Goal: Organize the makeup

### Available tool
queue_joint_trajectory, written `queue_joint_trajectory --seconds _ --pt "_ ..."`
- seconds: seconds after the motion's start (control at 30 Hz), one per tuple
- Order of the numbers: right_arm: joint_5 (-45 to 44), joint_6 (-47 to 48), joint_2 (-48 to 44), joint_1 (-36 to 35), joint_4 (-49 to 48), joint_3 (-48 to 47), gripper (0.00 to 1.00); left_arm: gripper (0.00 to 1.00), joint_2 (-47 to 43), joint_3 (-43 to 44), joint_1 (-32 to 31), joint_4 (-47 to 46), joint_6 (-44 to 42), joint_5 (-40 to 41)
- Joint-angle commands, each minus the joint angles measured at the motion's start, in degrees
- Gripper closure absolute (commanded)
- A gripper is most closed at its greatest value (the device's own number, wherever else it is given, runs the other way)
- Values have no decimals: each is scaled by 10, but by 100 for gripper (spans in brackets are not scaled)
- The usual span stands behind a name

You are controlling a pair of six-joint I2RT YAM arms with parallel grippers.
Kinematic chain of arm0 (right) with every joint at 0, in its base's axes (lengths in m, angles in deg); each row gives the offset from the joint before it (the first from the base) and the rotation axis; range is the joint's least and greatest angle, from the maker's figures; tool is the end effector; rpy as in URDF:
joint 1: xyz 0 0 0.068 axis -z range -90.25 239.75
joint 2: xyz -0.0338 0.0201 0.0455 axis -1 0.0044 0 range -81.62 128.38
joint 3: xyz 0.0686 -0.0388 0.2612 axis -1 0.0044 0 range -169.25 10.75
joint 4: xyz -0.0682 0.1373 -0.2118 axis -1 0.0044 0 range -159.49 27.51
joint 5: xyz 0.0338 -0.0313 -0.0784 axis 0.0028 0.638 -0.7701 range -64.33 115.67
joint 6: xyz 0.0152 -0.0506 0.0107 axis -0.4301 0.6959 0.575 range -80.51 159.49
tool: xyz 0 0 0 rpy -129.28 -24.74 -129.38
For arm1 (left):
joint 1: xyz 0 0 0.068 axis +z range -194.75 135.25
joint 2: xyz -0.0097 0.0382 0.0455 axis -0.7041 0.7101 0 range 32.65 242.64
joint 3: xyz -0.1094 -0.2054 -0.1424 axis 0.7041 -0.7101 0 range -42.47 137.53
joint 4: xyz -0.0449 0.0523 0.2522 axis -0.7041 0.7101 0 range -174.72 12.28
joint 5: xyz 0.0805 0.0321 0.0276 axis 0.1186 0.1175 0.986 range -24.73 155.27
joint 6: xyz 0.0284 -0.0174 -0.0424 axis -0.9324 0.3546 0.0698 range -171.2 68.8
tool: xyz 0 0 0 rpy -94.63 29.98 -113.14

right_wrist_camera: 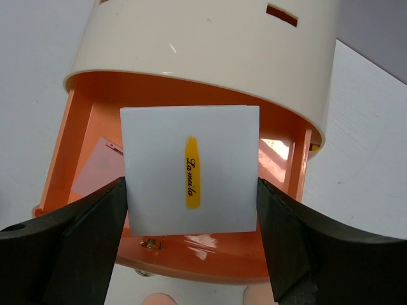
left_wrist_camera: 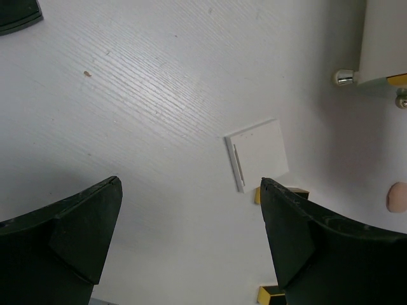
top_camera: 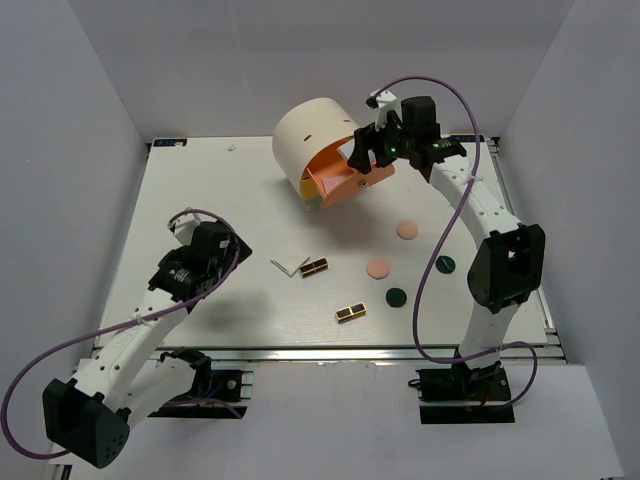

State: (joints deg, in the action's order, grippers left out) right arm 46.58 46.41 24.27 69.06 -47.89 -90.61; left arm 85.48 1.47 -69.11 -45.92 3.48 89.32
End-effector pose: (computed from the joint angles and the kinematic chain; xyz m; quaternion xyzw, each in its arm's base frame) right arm 0.4048 0.1664 0.3607 -0.2923 0.7875 0.2152 0.4980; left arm 0.1733 -0.0625 0.2665 -0.3111 0.8608 -0.0746 0.3959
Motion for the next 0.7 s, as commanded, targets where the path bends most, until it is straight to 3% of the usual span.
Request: queue_joint_trajectory --seconds 0.0,0.13,0.4,0.57,0.67 --pt "-10 12 -24 2 -21 -5 20 2 2 15 11 24 9 17" --pt "-7 12 -26 2 -19 -9 11 2 20 29 34 34 -3 3" --pt "17 10 -32 6 -17 -18 11 2 58 68 111 50 -61 -33" --pt "93 4 -68 51 -45 -10 11 2 100 67 214 60 -125 -88" --pt "180 -21 -109 99 -95 42 13 2 130 48 291 42 -162 -120"
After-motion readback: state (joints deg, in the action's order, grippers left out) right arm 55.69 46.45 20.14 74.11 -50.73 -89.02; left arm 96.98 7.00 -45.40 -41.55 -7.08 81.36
